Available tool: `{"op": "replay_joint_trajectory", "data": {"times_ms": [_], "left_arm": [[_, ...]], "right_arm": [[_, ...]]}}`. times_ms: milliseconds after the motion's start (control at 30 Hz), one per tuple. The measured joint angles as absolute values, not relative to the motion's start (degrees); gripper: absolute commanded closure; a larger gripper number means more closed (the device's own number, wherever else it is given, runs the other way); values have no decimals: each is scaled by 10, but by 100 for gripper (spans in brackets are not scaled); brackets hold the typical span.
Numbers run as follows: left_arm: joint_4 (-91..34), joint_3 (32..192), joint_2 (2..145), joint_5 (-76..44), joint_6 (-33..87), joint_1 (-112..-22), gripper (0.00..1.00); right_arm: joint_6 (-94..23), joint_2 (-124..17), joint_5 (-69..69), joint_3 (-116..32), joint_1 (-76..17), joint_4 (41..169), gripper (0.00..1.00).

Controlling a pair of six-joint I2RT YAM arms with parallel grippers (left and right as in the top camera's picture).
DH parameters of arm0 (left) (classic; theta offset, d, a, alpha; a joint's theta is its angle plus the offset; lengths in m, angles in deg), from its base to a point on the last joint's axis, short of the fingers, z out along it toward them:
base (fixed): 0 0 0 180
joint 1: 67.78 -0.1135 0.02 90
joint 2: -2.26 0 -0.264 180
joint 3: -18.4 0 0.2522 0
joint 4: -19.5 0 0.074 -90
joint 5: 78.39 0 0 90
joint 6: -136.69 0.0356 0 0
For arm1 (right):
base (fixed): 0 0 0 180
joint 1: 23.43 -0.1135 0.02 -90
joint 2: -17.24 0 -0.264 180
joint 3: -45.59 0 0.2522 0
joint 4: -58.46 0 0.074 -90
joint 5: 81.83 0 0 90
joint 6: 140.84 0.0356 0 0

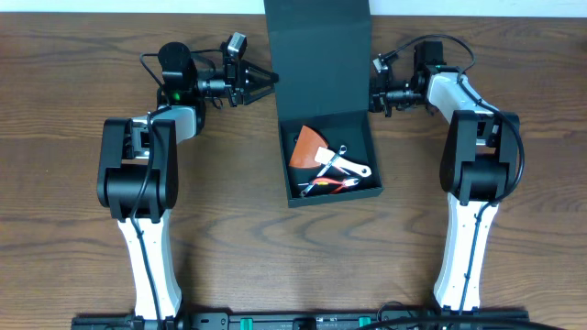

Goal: Pack container

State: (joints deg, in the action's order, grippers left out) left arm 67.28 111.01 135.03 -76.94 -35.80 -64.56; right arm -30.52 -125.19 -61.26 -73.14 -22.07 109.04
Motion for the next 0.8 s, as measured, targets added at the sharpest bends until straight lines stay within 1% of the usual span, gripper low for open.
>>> {"op": "replay_joint_trajectory", "data": {"times_ms": [433,567,667,800], "left_arm": [[682,1110,1350,-770,-361,-645,68],[768,1110,1351,-770,-391,-642,67],[869,1110,1351,-772,-439,-636,68],[951,1110,1350,-777,-509,-632,67]], "right_arm": [[-305,-1252,-613,-731,-221,1090,99],[-305,-1252,-612,-731,-221,1090,98],[-305,-1252,-612,-731,-221,1090,98],[-305,-1252,-612,-731,-220,1091,99]]}}
